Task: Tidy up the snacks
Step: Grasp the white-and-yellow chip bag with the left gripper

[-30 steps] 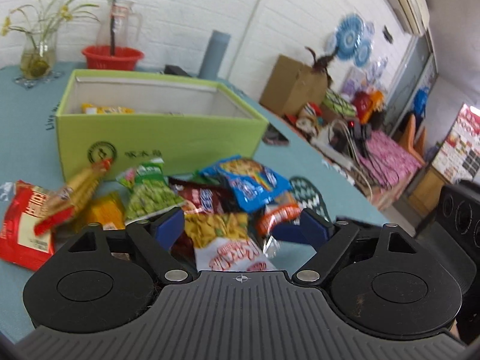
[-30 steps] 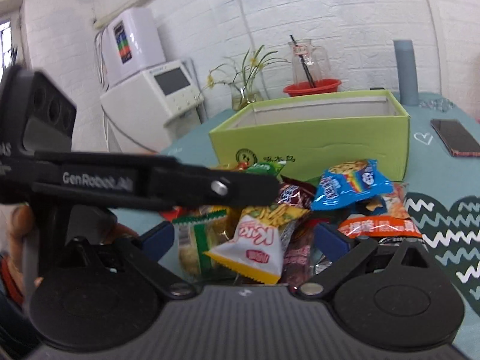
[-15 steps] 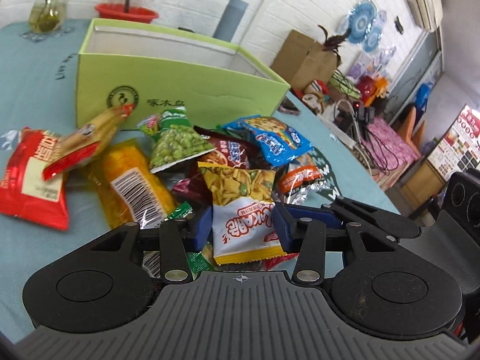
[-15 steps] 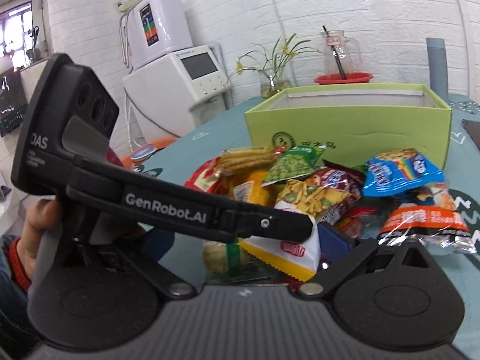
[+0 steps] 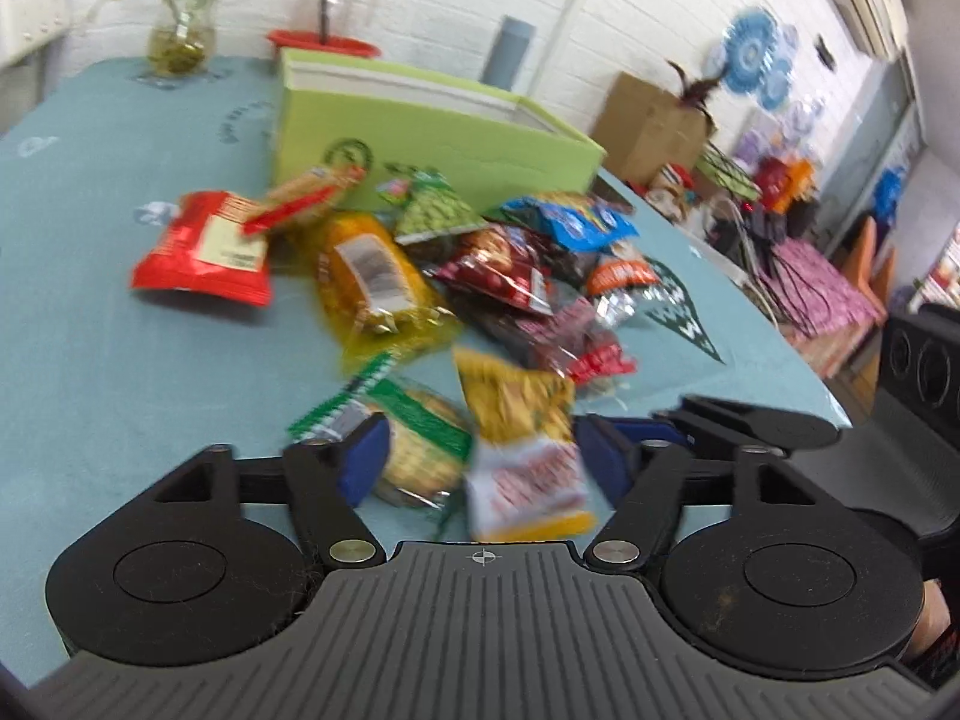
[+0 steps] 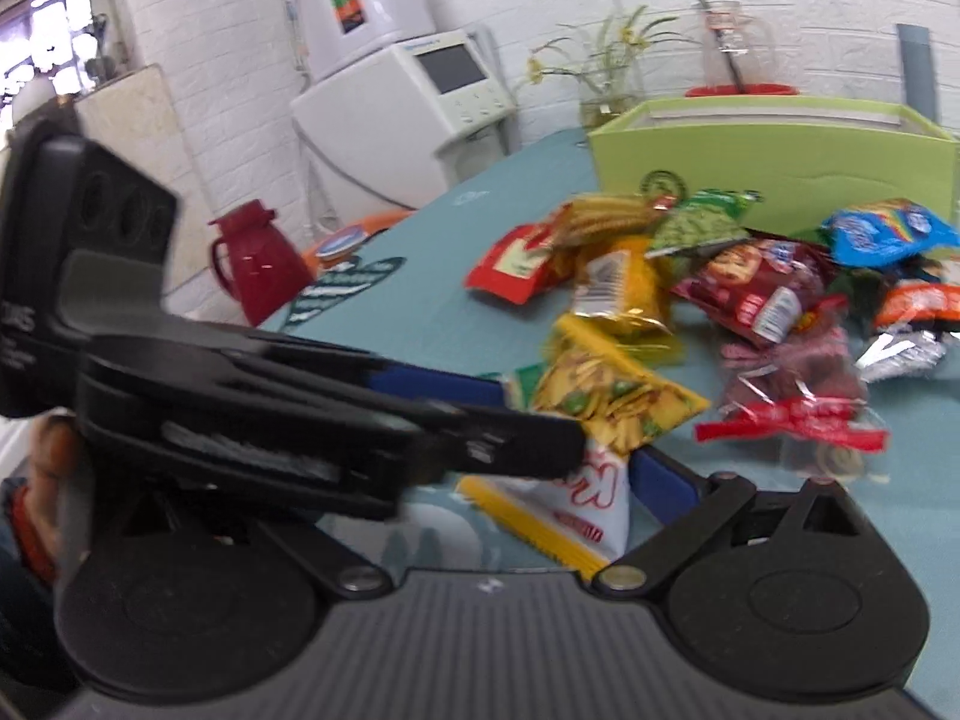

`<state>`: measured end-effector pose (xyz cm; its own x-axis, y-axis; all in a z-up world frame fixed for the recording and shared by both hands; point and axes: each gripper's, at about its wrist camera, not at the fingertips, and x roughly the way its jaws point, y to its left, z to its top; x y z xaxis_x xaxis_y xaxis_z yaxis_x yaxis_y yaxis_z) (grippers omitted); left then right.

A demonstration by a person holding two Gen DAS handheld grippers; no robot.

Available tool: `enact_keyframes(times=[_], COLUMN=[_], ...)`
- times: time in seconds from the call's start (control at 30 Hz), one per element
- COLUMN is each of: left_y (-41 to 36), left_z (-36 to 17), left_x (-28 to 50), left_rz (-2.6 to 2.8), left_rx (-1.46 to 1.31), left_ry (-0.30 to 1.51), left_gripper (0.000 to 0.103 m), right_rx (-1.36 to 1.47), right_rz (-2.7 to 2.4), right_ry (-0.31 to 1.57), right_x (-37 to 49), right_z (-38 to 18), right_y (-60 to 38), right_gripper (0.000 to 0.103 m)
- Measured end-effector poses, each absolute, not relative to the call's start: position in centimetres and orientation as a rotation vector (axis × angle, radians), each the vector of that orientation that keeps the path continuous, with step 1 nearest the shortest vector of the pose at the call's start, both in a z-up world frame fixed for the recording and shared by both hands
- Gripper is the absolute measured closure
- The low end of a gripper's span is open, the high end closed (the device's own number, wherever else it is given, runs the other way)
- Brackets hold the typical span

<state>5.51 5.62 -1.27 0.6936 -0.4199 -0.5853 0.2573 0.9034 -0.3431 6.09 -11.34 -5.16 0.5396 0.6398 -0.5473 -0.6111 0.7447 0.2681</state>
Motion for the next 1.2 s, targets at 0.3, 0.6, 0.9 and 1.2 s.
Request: enact_keyframes(times=[0.3, 0.6, 0.9, 1.2], left_y=[6.2, 4.2, 2.8, 2.0], left_z=[-1.1, -1.8, -2.0, -1.1], left_x=[5.2, 5.1, 5.4, 7.1], left_rz=[-0.412, -0.446, -0.468, -0.518], left_rx=[-0.3, -0.271, -0.222, -0.238], left_ry=[0.713, 0.743, 0.741, 0.749], left_gripper=[0.054, 0.055, 0.058, 0.101], right_rx=[0.045, 0.004, -0.037, 0.018], right_rz=[0.637, 0.667, 0.715, 0.713], right_ry=[0.663, 0.612, 0.599, 0.575], right_x=[5.8, 5.5, 5.1, 5.8], right_z=[-6.7, -6.7, -7.2, -5.2], right_y=[-12.3, -12.2, -11.7, -13.7], right_gripper=[0.003, 0.003, 0.003, 0.034])
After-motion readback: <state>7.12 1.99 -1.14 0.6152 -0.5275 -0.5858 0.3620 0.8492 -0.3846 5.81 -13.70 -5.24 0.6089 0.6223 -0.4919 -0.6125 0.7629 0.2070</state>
